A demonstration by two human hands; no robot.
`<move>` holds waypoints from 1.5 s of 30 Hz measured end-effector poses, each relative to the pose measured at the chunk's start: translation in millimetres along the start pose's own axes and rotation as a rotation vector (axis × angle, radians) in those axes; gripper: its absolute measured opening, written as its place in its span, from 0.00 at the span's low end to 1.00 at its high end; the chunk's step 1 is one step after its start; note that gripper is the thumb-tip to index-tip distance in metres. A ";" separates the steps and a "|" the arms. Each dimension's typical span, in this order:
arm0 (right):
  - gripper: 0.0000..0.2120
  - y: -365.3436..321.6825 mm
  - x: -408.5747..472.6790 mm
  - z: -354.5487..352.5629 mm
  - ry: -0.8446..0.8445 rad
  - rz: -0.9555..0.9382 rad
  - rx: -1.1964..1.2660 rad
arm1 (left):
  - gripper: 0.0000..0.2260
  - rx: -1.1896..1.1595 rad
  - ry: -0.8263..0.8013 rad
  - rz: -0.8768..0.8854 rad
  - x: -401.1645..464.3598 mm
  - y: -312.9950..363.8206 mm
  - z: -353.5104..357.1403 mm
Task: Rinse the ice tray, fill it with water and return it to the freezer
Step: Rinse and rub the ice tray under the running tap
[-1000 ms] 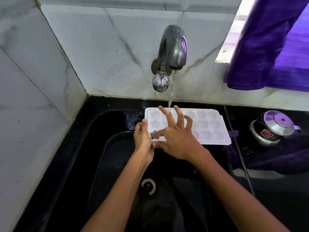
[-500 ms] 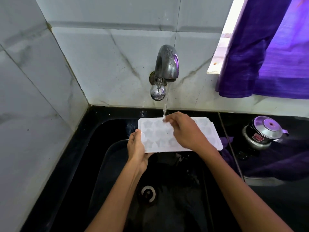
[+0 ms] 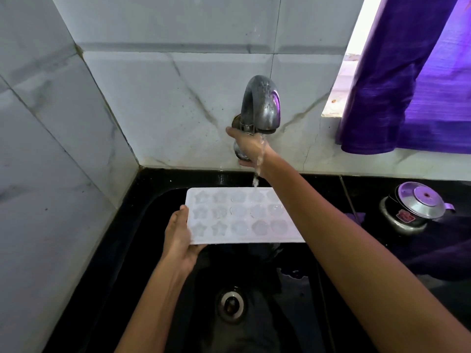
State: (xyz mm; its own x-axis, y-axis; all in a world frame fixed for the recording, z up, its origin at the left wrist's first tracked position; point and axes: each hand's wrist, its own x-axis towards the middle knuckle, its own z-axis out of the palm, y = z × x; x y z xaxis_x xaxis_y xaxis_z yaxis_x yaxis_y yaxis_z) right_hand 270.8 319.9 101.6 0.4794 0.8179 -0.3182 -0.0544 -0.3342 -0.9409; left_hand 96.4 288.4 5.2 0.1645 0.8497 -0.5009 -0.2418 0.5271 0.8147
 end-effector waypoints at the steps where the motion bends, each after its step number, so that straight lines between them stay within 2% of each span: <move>1: 0.19 2.4 4.1 2.7 0.040 -0.009 -0.040 | 0.10 0.002 0.001 0.003 1.6 0.2 -1.8; 4: 0.09 12.4 13.7 3.7 0.116 -0.046 -0.132 | 0.10 0.008 -0.002 0.008 5.3 -0.2 -4.5; 10: 0.06 13.1 25.5 -0.7 0.027 0.010 0.005 | 0.15 0.014 -0.004 0.003 10.5 -2.3 -7.1; 21: 0.07 21.5 33.1 -12.7 -0.253 0.113 0.454 | 0.11 0.016 -0.004 -0.003 12.5 -5.2 -6.6; 28: 0.09 30.6 34.4 -12.3 -0.302 0.115 0.634 | 0.10 -0.013 -0.007 -0.012 11.3 -4.6 -3.8; 33: 0.10 33.6 24.3 -9.5 -0.346 0.200 0.953 | 0.11 -0.034 0.006 -0.027 6.5 -3.8 -2.4; 36: 0.06 35.7 12.8 -5.3 -0.378 0.236 1.119 | 0.13 -0.046 0.015 -0.027 1.6 -3.1 -3.4; 39: 0.02 35.7 -6.3 -5.2 -0.420 0.292 1.017 | 0.14 -0.050 0.013 -0.024 -3.7 -3.2 -7.8; 42: 0.07 38.8 -28.4 -8.2 -0.394 0.328 0.776 | 0.17 -0.052 -0.003 -0.019 -9.8 -4.8 -12.2; 45: 0.09 44.4 -50.6 -15.3 -0.377 0.344 0.639 | 0.16 -0.061 0.002 -0.015 -17.9 -6.2 -14.7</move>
State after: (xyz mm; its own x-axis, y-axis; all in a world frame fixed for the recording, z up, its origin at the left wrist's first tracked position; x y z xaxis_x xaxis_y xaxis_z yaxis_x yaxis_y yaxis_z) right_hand 257.6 256.5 77.7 0.0245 0.8587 -0.5119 -0.6885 -0.3568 -0.6314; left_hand 80.9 270.2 4.8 0.1664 0.8416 -0.5138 -0.2970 0.5397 0.7877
